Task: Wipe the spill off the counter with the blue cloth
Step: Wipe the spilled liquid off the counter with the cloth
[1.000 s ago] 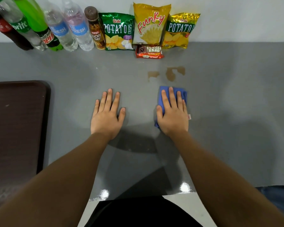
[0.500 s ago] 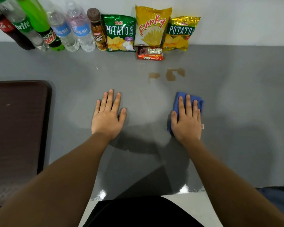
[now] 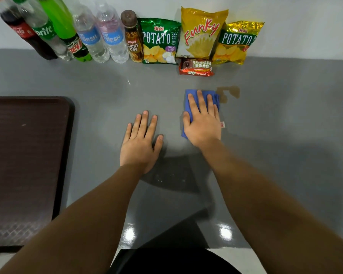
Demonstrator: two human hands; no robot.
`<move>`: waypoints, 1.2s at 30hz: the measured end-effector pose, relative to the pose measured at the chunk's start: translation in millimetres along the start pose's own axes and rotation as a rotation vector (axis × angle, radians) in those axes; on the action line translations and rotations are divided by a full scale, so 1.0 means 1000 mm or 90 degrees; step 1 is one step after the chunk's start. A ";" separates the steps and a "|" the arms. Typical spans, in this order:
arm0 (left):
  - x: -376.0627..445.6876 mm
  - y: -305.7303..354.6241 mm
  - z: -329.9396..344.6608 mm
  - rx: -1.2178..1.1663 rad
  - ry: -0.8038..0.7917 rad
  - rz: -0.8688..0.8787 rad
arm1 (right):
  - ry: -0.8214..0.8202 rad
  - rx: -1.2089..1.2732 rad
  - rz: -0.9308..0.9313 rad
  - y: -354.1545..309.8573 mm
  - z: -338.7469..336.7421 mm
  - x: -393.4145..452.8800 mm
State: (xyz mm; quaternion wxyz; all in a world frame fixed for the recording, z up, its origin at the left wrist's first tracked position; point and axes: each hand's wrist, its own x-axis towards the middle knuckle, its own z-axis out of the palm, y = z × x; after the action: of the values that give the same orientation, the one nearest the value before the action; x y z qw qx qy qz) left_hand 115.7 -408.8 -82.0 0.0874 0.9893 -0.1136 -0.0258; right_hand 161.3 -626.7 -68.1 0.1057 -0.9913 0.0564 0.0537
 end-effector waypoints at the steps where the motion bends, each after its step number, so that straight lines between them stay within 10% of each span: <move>1: 0.000 0.000 -0.001 -0.002 -0.004 -0.001 | -0.007 0.003 0.012 0.002 -0.002 0.010; 36: 0.001 0.001 -0.001 -0.009 0.012 0.000 | 0.019 0.032 0.215 0.076 -0.019 0.013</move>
State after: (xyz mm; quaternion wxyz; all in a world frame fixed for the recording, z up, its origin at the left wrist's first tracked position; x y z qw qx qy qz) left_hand 116.6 -409.6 -81.4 0.0953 0.9889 -0.1129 -0.0169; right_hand 166.8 -705.9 -67.2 0.1189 -0.9654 0.2255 0.0542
